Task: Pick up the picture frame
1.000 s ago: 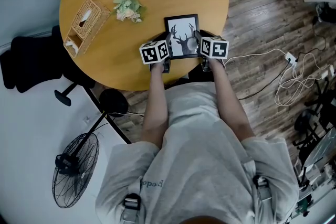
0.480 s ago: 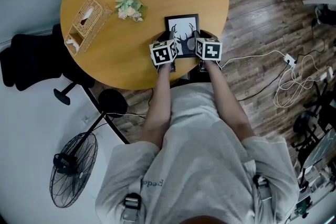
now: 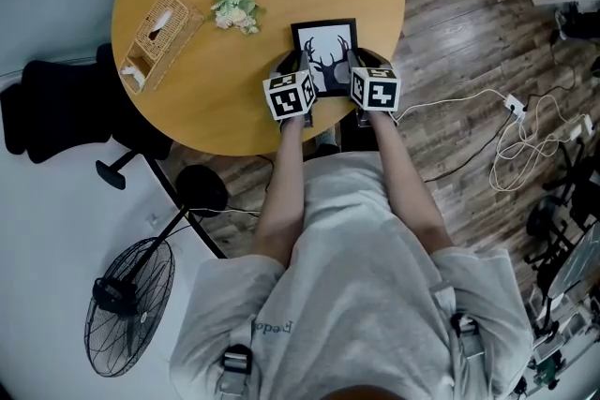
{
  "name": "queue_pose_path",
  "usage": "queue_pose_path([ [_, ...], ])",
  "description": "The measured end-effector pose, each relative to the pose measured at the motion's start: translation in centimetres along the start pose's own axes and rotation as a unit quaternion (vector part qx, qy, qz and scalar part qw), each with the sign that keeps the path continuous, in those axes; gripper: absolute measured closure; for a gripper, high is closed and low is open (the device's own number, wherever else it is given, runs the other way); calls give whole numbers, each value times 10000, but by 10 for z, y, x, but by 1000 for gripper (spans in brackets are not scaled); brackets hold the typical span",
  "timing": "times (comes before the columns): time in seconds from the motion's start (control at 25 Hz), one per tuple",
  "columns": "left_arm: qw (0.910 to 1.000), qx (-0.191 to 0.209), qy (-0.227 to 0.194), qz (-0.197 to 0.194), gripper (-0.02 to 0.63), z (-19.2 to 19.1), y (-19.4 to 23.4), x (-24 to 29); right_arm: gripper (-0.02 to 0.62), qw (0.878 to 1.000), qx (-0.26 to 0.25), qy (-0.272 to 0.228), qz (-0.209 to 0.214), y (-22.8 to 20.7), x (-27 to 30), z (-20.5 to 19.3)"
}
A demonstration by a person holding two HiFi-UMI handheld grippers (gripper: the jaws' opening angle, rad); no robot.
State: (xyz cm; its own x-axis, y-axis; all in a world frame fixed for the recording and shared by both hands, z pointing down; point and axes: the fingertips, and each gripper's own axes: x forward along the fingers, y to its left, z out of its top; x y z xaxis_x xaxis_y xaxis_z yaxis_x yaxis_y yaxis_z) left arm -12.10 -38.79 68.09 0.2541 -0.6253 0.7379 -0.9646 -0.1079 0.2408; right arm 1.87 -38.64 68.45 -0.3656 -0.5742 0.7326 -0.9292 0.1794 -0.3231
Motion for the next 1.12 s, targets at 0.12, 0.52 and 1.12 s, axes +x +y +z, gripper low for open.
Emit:
queue_pose_path([
  [0.12,9997,100,-211,-61,512,11,-5,-15,518,9997,-30,-233,-24,7,-15,9],
  [0.52,9940,423,-994,-149,518,50,-5,-82,518,9949,-183,-990,95,47,-64,36],
  [1.12,9700,980,-2181,-426,518,116,-26,-184,518,9687,-825,-2340,-96,100,-159,95],
])
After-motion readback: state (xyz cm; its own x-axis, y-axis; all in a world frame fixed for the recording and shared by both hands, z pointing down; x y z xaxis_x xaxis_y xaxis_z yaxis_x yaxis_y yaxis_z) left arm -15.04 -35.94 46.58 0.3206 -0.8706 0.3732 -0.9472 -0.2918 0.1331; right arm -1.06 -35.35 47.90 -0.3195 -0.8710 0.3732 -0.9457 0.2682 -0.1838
